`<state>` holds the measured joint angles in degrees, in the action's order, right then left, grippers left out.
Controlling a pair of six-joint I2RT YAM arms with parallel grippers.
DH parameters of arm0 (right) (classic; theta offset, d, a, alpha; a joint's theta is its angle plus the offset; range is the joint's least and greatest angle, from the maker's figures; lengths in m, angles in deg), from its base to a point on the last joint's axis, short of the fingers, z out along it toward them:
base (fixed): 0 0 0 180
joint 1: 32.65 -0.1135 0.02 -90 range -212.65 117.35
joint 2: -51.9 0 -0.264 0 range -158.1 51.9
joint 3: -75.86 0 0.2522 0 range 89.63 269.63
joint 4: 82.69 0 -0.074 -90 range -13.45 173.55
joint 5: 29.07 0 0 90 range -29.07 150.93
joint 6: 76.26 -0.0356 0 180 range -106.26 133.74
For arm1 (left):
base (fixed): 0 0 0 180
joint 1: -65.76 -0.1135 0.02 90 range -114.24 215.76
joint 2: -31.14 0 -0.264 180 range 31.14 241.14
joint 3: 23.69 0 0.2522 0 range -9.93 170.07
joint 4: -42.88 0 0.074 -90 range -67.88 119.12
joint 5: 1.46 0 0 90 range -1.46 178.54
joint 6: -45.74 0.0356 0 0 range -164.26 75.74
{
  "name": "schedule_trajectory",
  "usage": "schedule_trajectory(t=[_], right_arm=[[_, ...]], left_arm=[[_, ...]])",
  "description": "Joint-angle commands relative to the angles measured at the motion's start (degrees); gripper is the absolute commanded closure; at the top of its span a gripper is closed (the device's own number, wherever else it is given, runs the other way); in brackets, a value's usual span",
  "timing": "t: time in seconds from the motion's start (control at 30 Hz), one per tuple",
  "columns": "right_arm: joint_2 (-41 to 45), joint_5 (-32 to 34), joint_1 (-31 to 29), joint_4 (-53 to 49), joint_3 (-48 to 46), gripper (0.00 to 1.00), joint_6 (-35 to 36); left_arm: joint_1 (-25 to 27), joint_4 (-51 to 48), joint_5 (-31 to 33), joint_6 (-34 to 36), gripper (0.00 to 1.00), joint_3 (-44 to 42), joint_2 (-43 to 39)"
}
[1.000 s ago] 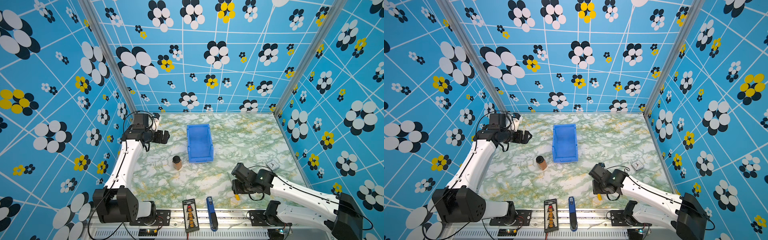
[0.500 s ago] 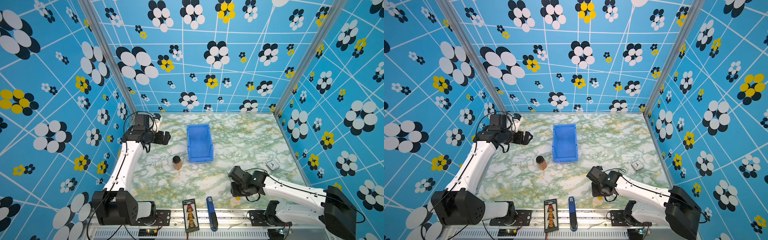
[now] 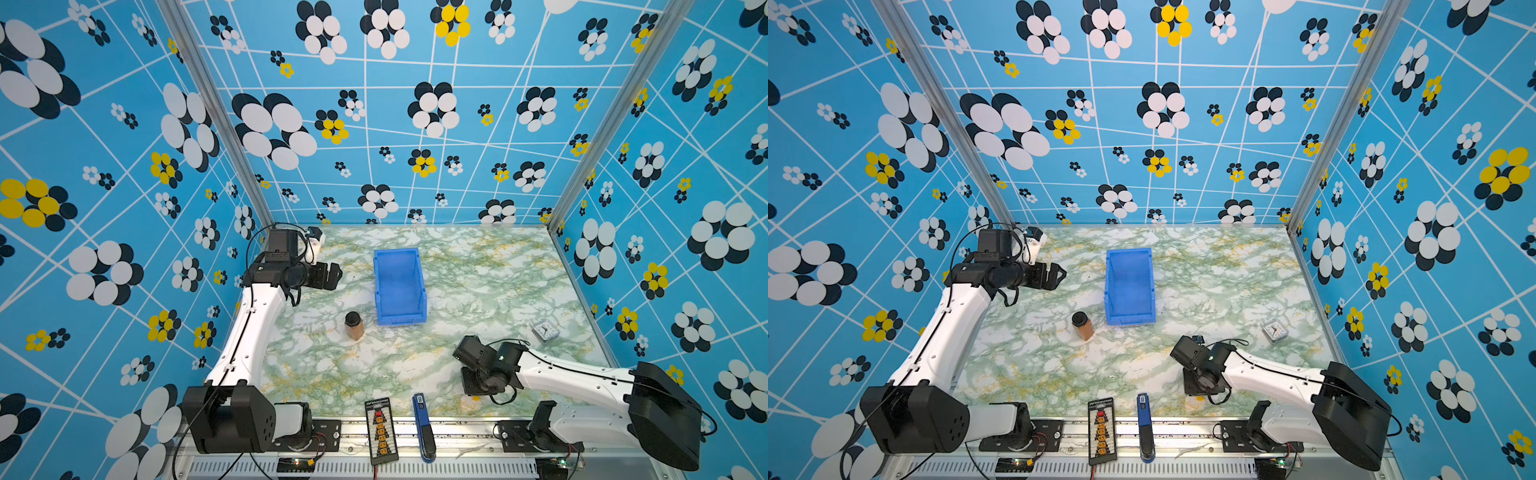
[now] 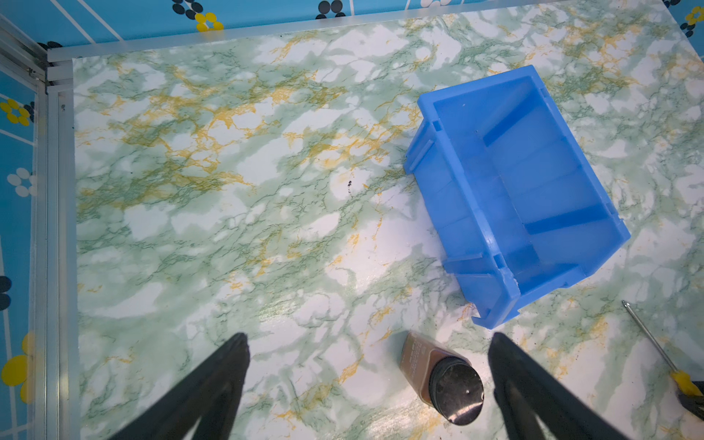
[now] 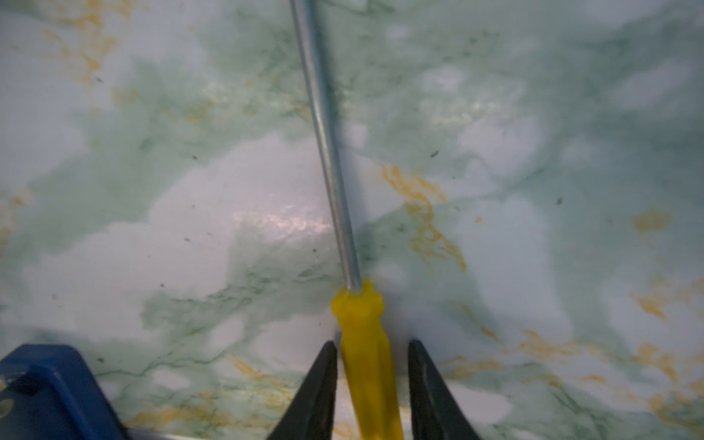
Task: Put the screwdriver in the bin
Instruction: 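Lower the right gripper and close it on the yellow screwdriver handle, then lift the screwdriver with the right gripper and carry it over the blue bin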
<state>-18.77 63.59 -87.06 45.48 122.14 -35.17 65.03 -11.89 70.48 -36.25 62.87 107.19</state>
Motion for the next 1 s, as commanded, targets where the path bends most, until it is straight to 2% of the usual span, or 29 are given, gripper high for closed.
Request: schedule_trajectory(t=[0.0, 0.07, 0.13, 0.27, 0.53, 0.7, 0.97], right_arm=[[-1.1, 0.8, -0.6, 0.1, -0.7, 0.70, 0.0], [-1.4, 1.0, -0.8, 0.1, -0.7, 0.73, 0.0], [-1.6, 1.1, -0.9, 0.1, -0.7, 0.81, 0.0], [-1.1, 1.6, -1.1, -0.1, -0.5, 0.87, 0.2], [4.0, 3.4, -1.3, -4.2, 3.2, 0.92, 0.0], [6.5, 4.2, -1.3, -7.4, 7.9, 0.92, 0.5], [0.3, 8.4, -1.3, -12.9, 24.7, 0.90, 7.9]], left_arm=[[0.4, -1.1, -1.1, 0.3, 0.01, -1.0, -1.7], [0.4, -1.2, -1.1, 0.4, 0.01, -1.0, -1.8], [0.4, -1.4, -1.0, 0.5, 0.01, -0.9, -1.9], [0.4, -1.9, -0.9, 1.0, 0.01, -0.3, -2.4], [0.4, -2.2, -0.7, 1.5, 0.01, 1.2, -2.6], [0.5, -2.1, -1.1, 1.6, 0.01, 1.5, -2.6], [0.6, -2.5, -1.7, 1.7, 0.01, 1.2, -3.8]])
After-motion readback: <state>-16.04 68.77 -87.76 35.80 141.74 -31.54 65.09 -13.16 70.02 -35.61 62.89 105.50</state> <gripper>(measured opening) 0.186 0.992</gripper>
